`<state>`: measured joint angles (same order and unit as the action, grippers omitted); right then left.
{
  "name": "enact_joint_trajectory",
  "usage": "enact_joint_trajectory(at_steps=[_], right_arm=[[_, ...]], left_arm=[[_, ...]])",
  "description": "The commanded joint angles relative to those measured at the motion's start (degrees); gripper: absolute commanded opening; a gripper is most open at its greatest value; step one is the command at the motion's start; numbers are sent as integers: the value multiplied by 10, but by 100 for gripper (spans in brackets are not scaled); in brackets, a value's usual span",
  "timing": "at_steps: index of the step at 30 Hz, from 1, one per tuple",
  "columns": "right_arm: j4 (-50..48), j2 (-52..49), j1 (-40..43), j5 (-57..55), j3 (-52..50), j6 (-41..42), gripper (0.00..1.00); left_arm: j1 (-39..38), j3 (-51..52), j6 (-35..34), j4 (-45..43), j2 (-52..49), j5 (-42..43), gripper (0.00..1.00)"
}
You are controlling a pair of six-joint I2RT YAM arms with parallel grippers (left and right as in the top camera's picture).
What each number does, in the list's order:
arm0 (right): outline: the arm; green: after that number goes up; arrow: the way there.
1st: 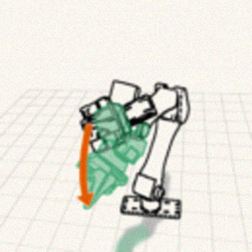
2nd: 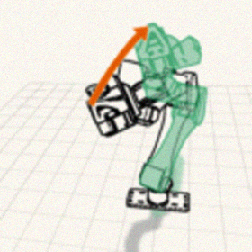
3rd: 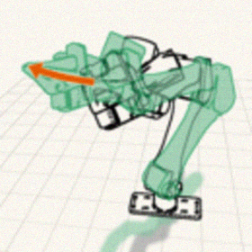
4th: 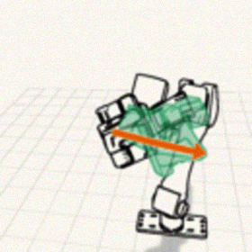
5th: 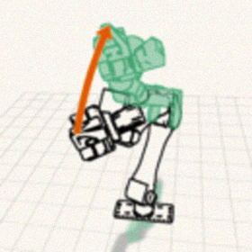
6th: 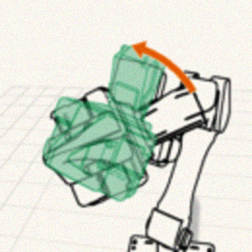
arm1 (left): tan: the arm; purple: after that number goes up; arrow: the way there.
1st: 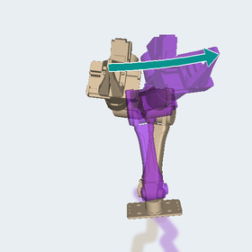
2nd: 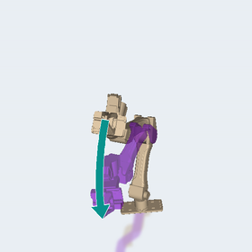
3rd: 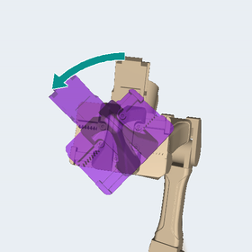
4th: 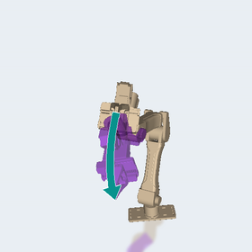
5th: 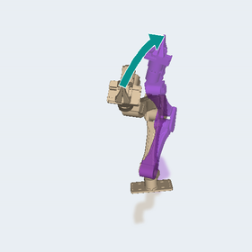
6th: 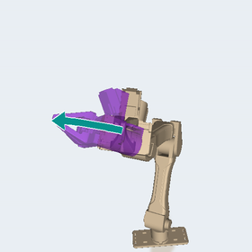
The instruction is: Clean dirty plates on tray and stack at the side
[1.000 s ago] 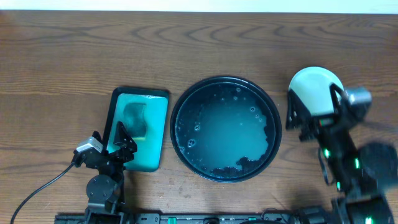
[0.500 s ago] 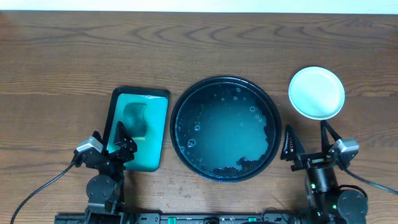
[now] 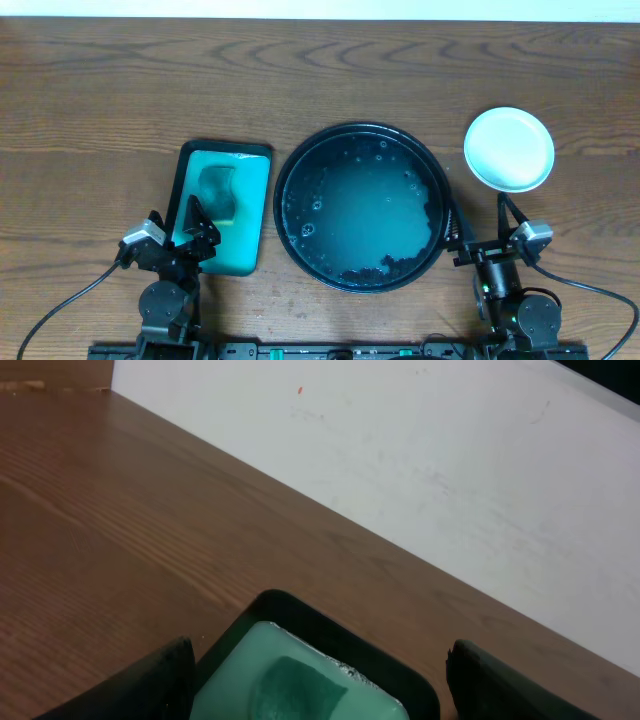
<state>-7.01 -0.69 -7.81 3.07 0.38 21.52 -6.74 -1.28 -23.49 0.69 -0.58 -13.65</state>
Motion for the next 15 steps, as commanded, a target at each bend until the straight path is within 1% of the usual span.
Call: enact_joint_trajectory(at_steps=[1,5,9,15], right_arm=[[8,4,7,-23,-1,4,99],[58,4,7,-43,-1,-2,99],[114,4,7,-43,-1,-36,99],[113,4,7,-34,-1,-113,99]], left_arm=[[3,10,12,23,3,-3,80],[3,10,12,23,3,-3,80],[3,10,12,23,3,-3,80],[3,10,12,23,3,-3,80]])
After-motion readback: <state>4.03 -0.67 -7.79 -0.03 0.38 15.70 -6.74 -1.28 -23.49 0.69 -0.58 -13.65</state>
